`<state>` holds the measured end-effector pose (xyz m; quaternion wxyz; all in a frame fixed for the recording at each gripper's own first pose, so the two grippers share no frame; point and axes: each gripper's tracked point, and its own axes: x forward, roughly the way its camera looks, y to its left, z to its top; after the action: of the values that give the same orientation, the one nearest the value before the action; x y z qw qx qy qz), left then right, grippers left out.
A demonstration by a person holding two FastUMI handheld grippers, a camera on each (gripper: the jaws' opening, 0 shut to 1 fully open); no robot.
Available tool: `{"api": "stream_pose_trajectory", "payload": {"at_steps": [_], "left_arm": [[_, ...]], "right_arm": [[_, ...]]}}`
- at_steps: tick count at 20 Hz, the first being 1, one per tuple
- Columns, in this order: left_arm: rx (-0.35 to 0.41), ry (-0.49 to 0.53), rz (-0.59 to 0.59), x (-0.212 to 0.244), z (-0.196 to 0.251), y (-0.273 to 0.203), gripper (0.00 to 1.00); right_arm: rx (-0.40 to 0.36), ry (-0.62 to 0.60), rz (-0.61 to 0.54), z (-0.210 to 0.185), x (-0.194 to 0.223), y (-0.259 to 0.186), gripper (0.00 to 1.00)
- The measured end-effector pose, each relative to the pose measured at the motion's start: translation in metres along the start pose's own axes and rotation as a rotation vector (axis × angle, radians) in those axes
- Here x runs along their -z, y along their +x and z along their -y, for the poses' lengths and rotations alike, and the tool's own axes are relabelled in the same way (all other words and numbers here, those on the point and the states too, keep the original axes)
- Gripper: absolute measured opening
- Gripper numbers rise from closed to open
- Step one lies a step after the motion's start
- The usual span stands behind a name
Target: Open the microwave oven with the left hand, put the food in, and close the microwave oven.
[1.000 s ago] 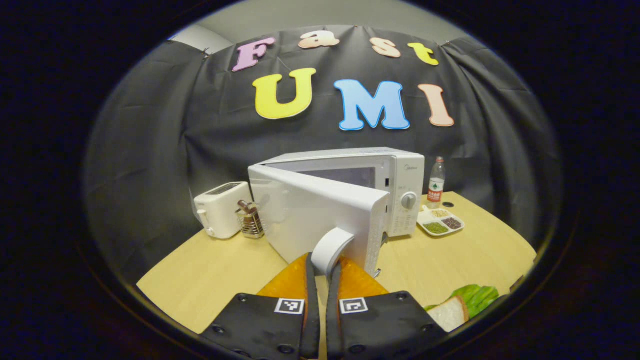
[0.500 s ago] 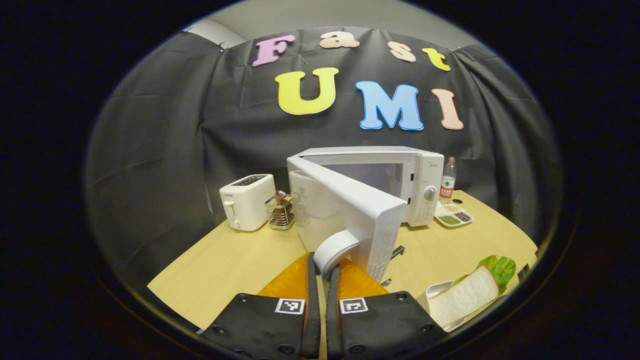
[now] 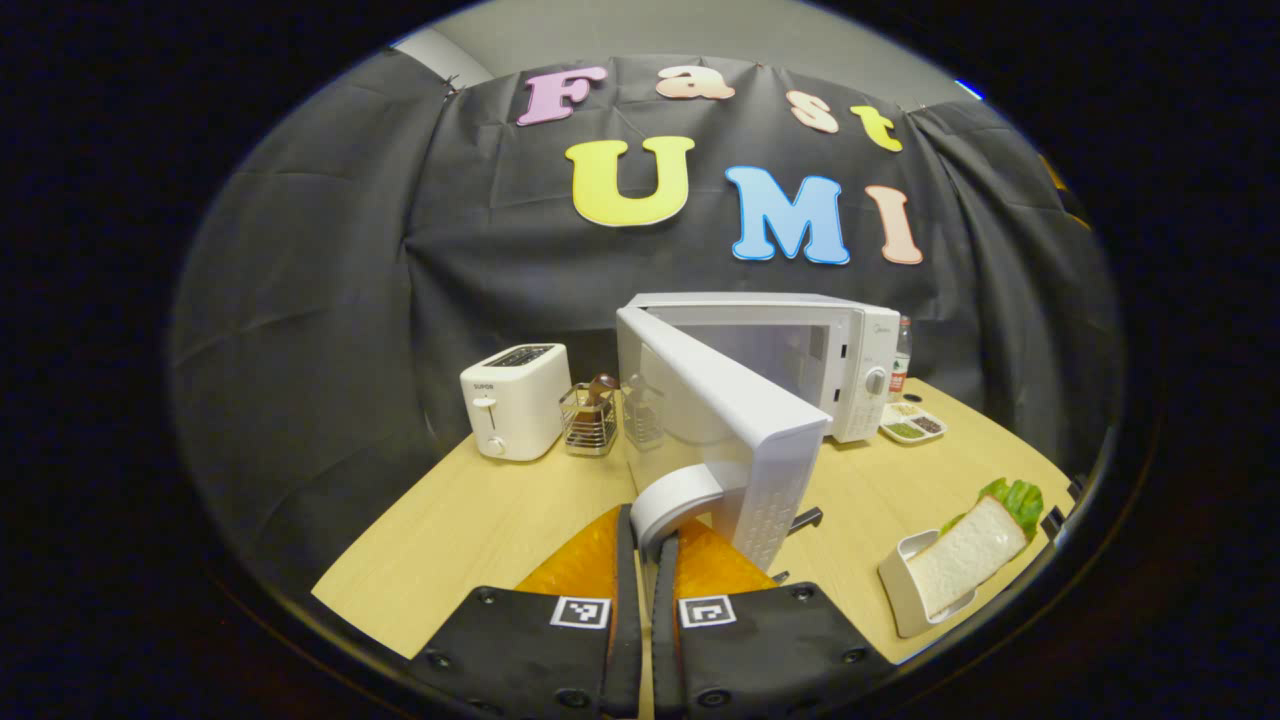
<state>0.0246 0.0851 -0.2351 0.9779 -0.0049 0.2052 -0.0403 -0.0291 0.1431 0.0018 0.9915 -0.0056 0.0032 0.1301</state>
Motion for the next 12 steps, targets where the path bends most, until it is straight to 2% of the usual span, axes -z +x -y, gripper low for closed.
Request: {"api": "stream_pose_trajectory", "payload": {"at_steps": [1,2,7,8,9,11,12], "left_arm": [[0.012,0.001,0.002,0.001,-0.003,-0.001,0.08],[0.022,0.002,0.004,0.001,-0.007,-0.001,0.11],[0.074,0.013,0.014,0.005,-0.032,-0.001,0.11],[0.085,0.014,0.015,0.004,-0.036,-0.002,0.08],[0.096,0.017,0.016,0.005,-0.041,0.000,0.11],[0.112,0.021,0.019,0.006,-0.050,0.001,0.09],[0.116,0.023,0.020,0.005,-0.054,0.001,0.11]], "right_arm": [[0.006,0.004,-0.001,-0.005,0.000,0.001,0.95],[0.014,0.007,-0.002,-0.010,0.000,0.003,0.95],[0.043,0.034,-0.012,-0.035,0.004,0.011,0.95],[0.049,0.039,-0.013,-0.041,0.004,0.012,0.95],[0.052,0.047,-0.015,-0.045,0.005,0.013,0.95],[0.061,0.070,-0.013,-0.052,0.005,0.017,0.95],[0.063,0.079,-0.016,-0.055,0.006,0.019,0.95]]}}
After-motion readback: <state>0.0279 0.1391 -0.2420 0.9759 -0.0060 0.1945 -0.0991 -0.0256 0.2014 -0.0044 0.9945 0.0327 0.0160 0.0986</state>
